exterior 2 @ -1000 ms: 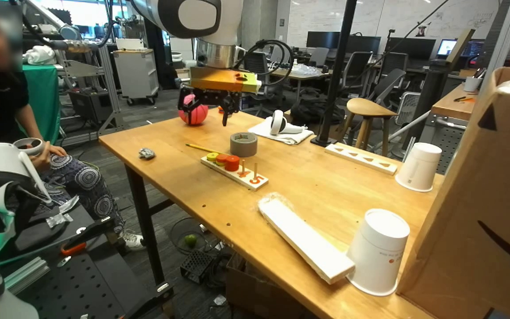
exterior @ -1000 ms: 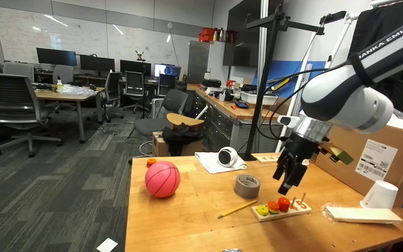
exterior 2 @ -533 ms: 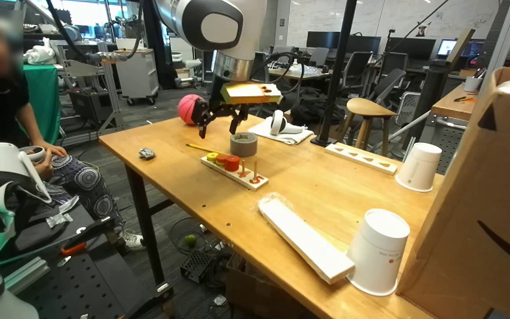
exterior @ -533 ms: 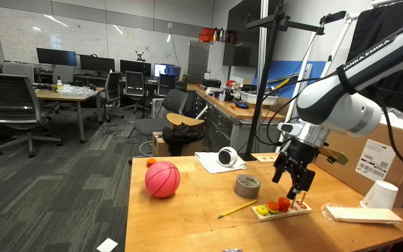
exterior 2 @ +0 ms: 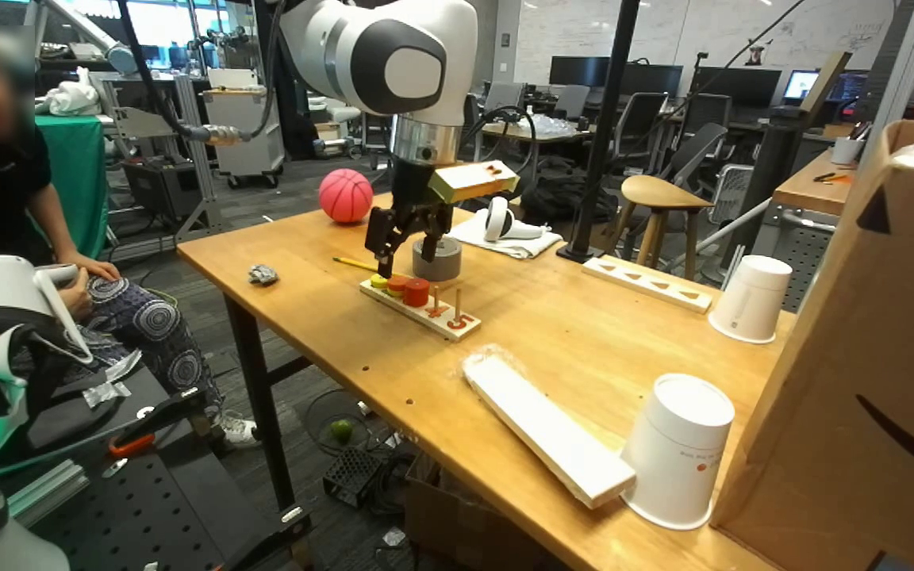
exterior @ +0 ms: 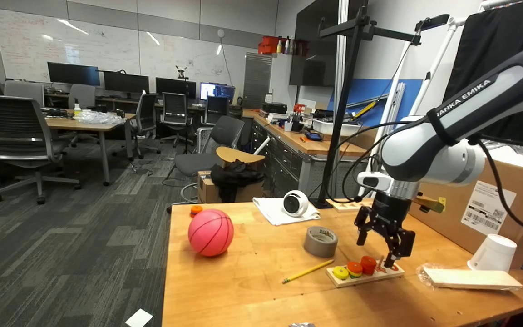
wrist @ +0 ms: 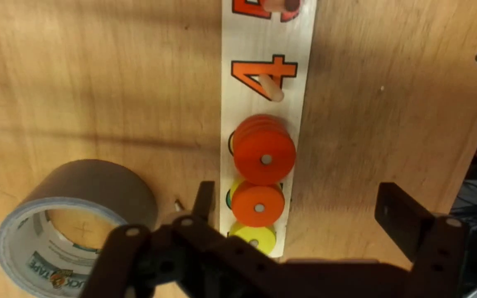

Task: Move the right and middle blocks blocks to the first right position, respectively

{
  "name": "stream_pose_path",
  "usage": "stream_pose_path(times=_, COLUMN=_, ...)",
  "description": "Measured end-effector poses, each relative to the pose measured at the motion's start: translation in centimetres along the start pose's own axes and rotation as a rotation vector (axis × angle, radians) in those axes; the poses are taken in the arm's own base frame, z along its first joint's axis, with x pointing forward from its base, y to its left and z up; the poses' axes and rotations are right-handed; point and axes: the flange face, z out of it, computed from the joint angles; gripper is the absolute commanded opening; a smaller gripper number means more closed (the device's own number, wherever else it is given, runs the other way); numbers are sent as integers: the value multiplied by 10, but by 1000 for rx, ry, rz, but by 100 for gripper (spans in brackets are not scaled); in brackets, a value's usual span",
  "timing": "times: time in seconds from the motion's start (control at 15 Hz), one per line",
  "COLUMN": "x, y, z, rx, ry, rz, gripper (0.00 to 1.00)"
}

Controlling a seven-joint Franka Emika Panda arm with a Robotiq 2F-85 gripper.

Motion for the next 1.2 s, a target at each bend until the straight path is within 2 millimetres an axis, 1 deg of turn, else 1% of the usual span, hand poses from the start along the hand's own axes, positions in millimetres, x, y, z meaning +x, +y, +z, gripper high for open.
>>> stream_pose_path(times=0.2, x=1, y=5, z=1, rx=-39, ry=-59, rz=-64, gripper=100)
stream_pose_path(times=0.53, x=6, y=10, z=5, rx=-87, ry=-106, rz=-115, gripper=100)
stream_pose_path(times=0.87, x=5, y=11, z=17, rx=-77, ry=-147, rz=-114, gripper=100)
stream_pose_path(times=1.2, x=2, y=11, z=26, rx=-78, ry=-181, rz=-72, gripper=100)
